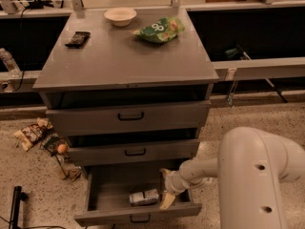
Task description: Place blue plastic bottle into bottom drawer
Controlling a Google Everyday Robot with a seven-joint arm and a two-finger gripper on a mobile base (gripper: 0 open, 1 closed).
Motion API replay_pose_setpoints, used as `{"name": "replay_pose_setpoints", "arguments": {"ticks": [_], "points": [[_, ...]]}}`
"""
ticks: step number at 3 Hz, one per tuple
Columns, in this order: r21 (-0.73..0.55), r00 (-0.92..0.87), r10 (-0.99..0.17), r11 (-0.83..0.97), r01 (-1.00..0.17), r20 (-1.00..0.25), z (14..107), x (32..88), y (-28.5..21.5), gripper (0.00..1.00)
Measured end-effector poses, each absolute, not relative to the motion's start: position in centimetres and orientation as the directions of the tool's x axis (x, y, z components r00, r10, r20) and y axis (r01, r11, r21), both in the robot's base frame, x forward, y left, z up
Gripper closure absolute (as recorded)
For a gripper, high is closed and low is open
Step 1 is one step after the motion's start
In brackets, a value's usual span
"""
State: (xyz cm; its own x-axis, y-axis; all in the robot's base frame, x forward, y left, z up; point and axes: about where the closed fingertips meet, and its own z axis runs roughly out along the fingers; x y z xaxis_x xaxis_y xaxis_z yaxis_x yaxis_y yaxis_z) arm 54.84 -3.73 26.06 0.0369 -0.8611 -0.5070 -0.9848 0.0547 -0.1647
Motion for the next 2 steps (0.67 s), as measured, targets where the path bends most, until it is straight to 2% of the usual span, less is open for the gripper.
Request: {"name": "replay_pose_setpoints", "arguments": {"ticks": [2], "points": [[-0.132,-0.078,-0.868,0.162,-0.978,-0.490,32.8,51.3,-10.7,0.57]]}}
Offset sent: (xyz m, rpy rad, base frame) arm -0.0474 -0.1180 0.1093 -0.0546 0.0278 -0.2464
